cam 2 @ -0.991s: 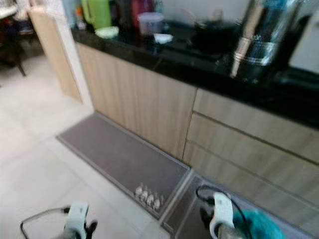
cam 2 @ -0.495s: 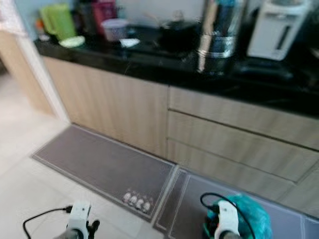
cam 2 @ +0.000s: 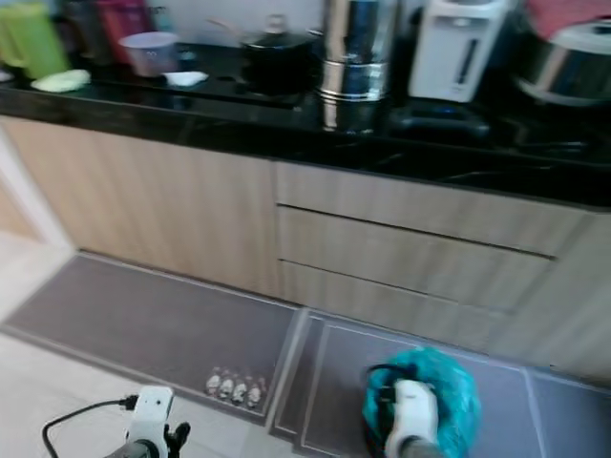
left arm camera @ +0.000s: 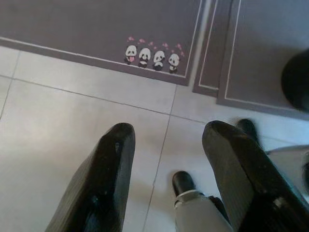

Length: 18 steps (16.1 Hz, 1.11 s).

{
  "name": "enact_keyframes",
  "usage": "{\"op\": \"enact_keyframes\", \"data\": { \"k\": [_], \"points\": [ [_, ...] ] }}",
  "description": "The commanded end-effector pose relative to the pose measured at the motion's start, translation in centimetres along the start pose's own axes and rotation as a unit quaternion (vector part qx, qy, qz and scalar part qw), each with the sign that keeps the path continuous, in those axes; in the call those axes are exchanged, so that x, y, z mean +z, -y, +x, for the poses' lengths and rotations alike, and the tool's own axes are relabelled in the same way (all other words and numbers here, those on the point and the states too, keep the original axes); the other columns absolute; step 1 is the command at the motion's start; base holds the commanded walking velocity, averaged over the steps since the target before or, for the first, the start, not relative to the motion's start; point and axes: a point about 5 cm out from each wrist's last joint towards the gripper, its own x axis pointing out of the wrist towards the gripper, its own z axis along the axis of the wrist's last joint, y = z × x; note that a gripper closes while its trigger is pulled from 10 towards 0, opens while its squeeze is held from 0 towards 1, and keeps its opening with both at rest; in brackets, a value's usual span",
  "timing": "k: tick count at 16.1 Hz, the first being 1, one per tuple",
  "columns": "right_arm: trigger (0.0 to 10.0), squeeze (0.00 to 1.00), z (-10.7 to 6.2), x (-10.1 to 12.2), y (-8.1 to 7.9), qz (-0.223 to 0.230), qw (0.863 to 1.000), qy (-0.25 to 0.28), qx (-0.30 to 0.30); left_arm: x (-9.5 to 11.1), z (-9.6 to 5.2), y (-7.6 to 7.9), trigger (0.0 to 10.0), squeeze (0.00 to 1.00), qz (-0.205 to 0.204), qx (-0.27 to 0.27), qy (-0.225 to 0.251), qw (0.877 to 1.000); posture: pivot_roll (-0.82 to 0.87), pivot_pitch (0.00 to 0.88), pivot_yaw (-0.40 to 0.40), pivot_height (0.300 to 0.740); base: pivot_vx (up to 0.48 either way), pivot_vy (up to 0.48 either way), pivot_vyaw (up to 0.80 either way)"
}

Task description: Kitchen organization

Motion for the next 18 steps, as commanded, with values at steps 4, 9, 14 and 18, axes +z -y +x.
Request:
{"op": "enact_keyframes", "data": {
  "k": [4, 9, 14, 18],
  "points": [
    [10.0, 0.0, -0.5, 0.0, 2.1, -0.006, 1.0, 0.009, -0.014, -0.1, 0.0, -0.4, 10.0, 0.0, 0.009, 0.003, -0.006, 1.0, 0.01, 0.0, 0.04, 0.74, 0.0, 0.0, -0.73],
    [10.0, 0.0, -1.1, 1.4, 4.8, 0.0, 0.999, 0.022, -0.027, -0.3, -0.1, -0.3, 10.0, 0.0, 0.014, 0.001, -0.008, 1.0, 0.0, 0.0, 0.041, 0.74, 0.0, 0.0, -0.15],
    [10.0, 0.0, 0.1, 3.6, 1.8, -0.01, 0.999, 0.03, -0.017, -0.4, -0.1, -0.2, 10.0, 0.0, 0.026, -0.004, -0.009, 1.0, 0.0, 0.0, 0.041, 0.74, 0.0, 0.0, 0.0],
    [10.0, 0.0, 1.0, 4.1, -2.2, -0.014, 0.999, 0.028, -0.002, -0.5, -0.1, 0.0, 10.0, 0.0, 0.028, -0.006, -0.011, 1.0, 0.0, 0.0, 0.045, 0.74, 0.0, 0.0, 0.0]
  ]
}}
